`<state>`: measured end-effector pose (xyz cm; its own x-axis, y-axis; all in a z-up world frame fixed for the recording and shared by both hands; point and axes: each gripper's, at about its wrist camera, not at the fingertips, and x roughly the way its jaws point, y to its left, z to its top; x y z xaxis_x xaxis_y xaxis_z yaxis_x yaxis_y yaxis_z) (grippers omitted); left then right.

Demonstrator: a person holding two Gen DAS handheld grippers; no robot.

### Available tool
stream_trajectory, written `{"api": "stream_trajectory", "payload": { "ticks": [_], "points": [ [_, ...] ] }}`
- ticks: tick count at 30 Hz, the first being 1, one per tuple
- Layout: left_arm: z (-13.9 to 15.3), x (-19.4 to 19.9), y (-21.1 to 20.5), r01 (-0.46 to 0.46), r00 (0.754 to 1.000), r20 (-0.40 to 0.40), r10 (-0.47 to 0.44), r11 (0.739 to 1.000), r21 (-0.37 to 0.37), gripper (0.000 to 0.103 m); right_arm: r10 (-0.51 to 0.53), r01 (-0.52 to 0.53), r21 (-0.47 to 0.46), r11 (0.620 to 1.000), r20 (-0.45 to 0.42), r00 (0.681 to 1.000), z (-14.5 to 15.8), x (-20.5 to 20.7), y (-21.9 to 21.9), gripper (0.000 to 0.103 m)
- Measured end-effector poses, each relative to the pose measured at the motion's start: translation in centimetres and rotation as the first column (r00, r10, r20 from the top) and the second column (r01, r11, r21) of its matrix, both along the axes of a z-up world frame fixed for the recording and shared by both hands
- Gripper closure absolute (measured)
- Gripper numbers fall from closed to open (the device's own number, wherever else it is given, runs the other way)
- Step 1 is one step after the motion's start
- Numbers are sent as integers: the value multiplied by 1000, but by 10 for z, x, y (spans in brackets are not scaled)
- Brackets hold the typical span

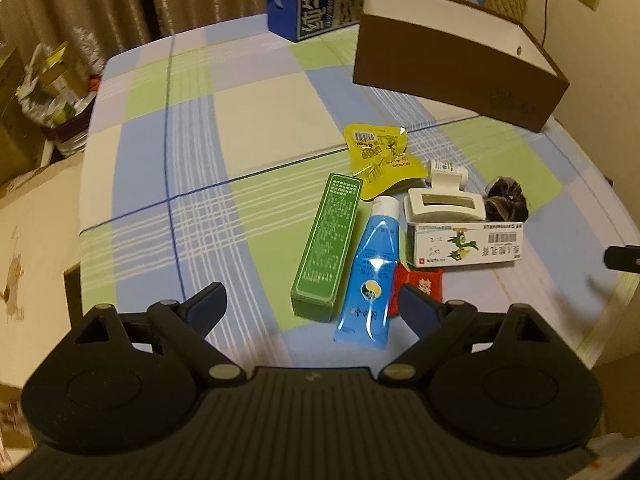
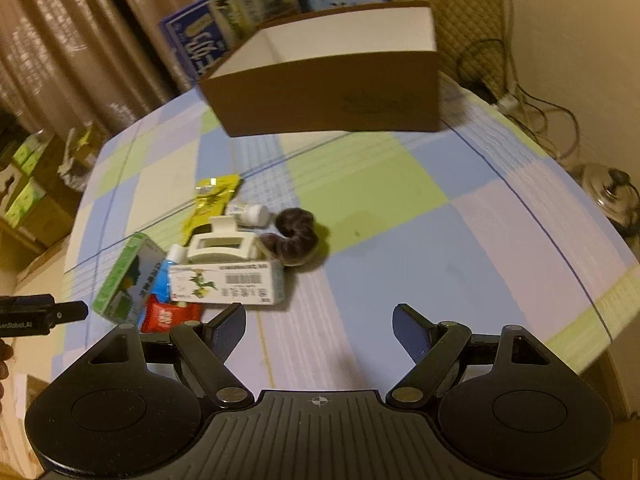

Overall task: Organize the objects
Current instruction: 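Grasp the green medicine box upright with the left gripper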

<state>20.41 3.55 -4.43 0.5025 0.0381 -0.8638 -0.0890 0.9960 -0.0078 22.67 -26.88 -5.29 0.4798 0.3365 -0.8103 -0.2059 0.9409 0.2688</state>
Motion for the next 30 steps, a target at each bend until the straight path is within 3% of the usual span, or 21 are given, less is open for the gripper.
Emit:
{"api": "stream_trajectory", "payload": {
  "ticks": [13,18,22,30],
  "points": [
    [-45,65,-7,135,988,-88,-130,990,50,33,-89,88,-25,996,-24,996,-6,-2,-14,25],
    [-57,76,-8,144,985,-105,-138,988,54,52,-81,80,-29,996,-22,996,-8,2,-10,25],
    [-60,76,-5,141,987,-88,-138,989,34,78,-56,56,-26,998,-15,998,-11,10,-4,25],
    [-58,59,20,49,996,-72,-46,998,40,77,68,-68,-6,998,26,997,-21,45,18,25]
  ]
}}
